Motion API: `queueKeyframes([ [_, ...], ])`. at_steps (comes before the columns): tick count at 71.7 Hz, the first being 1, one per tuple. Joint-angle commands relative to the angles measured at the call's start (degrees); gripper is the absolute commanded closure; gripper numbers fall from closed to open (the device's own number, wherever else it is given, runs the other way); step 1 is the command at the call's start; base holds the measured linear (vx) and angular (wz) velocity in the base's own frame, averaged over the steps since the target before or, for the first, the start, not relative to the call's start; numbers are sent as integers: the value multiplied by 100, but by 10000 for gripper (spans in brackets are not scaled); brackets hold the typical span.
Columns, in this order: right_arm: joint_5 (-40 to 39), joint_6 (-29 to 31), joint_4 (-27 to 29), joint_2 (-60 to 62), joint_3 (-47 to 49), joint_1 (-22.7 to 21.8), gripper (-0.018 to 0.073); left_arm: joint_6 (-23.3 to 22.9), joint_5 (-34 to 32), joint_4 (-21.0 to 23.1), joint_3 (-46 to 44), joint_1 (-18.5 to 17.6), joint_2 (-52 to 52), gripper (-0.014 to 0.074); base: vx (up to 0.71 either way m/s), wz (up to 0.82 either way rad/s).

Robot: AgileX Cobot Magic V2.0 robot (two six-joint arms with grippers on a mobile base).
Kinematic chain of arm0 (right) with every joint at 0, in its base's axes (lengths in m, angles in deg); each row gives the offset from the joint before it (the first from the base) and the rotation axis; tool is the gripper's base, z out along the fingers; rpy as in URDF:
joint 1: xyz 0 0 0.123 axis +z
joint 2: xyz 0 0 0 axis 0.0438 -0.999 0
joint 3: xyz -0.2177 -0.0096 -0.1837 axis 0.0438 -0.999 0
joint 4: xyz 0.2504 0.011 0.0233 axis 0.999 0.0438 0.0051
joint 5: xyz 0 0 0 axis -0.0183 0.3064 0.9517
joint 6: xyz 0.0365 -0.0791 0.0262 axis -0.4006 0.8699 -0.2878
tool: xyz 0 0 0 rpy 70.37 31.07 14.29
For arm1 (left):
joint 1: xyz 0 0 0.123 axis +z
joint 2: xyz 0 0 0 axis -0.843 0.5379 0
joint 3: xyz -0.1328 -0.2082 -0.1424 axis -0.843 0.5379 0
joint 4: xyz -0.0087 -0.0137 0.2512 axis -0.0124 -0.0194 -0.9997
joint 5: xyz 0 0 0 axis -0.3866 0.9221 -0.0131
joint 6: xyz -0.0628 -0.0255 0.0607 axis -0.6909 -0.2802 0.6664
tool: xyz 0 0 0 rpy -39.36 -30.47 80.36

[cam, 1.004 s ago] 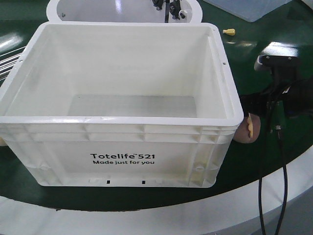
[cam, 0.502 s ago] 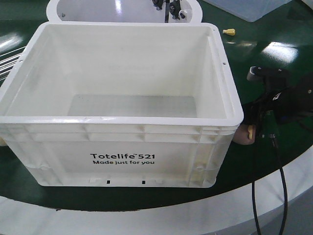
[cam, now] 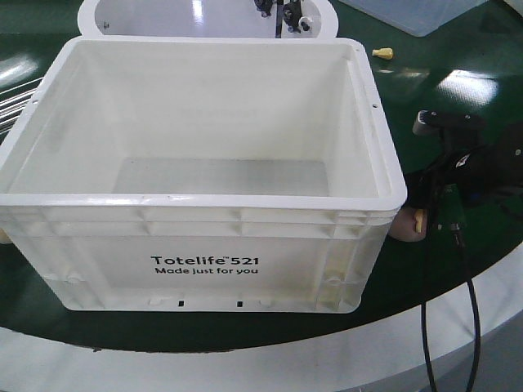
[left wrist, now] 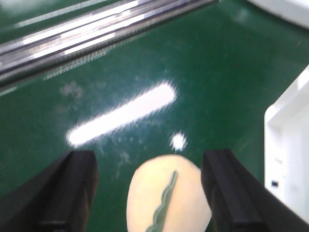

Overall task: Place moving items into box and shelve
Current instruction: 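Lower both grippers onto the yellow and pink plush balls, then close left gripper on yellow ball, right gripper on pink ball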

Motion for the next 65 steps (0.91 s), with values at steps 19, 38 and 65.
queueKeyframes([
  [19, -142, 4, 16, 157, 142, -40, 575, -4, -189, 3, -184, 8, 242, 23, 0, 0],
  [38, -218, 4, 16, 157, 142, -40, 575, -4, -29, 15, -184, 3, 477, 23, 0, 0],
  [65, -253, 27, 16, 157, 142, -40, 575, -4, -142, 152, -184, -17, 759, 23, 0, 0],
])
